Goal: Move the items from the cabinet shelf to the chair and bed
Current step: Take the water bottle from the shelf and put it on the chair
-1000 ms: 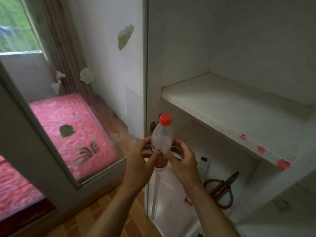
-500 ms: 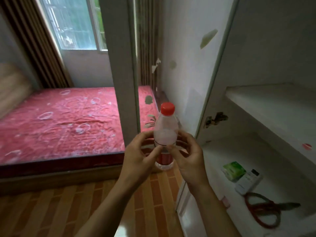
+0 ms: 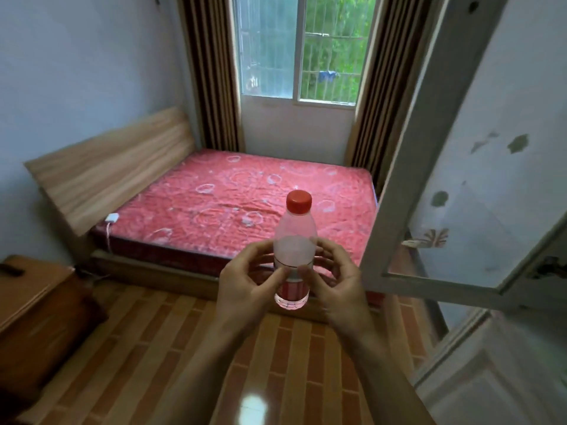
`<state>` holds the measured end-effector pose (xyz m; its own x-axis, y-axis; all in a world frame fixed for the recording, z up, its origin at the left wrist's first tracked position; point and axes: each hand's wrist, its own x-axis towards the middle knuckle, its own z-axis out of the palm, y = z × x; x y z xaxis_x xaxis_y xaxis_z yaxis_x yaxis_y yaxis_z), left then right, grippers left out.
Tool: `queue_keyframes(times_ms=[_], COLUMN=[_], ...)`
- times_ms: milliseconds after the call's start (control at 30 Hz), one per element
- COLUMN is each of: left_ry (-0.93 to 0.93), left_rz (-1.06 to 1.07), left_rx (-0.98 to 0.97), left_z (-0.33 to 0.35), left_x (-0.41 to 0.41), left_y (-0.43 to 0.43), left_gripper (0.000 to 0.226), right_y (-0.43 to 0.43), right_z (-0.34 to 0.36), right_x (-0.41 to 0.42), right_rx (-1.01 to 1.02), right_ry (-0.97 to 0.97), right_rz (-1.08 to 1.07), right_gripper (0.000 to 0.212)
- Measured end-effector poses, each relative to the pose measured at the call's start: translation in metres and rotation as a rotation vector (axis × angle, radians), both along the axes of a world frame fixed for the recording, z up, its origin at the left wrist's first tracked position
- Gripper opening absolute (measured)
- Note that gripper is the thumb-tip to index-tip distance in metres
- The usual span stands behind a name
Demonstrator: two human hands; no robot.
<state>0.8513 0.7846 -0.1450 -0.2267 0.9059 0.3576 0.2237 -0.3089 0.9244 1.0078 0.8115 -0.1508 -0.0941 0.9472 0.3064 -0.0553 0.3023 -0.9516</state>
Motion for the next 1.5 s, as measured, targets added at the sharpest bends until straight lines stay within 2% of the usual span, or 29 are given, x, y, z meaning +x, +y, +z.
queue_keyframes(times_ms=[433,633,867,1133,1500], left_ry=[-0.137,-0.118,-0.062,-0.110,-0.106], left_rz=[0.234,0.359,0.555,0.754,0.960], left_rx=[-0.009,-0.019,-0.070,-0.054,-0.049], left_z=[-0.008,-0.012,-0.015,-0.007,-0.017], left_x=[-0.182,-0.237,-0.291,-0.336,-0.441], left_y=[-0.045,-0.048,-0.025,0.022,0.026], left_gripper=[0.039,0.043,0.046,0.039,0.037], right_y=[-0.003,0.018,0.064,0.136,0.154], right_z=[-0.004,-0.014,-0.024,-0.013,-0.013], right_x=[-0.190,-0.258,-0.331,-0.405,-0.531], right_rx=[0.033,0.037,0.050,0.042,0.059], right_ry=[-0.107,-0.139,-0.116,-0.129,-0.159], right_rz=[0.254,0.391,0.559,0.809,0.980], right_gripper=[0.039,0.041,0.045,0.046,0.046])
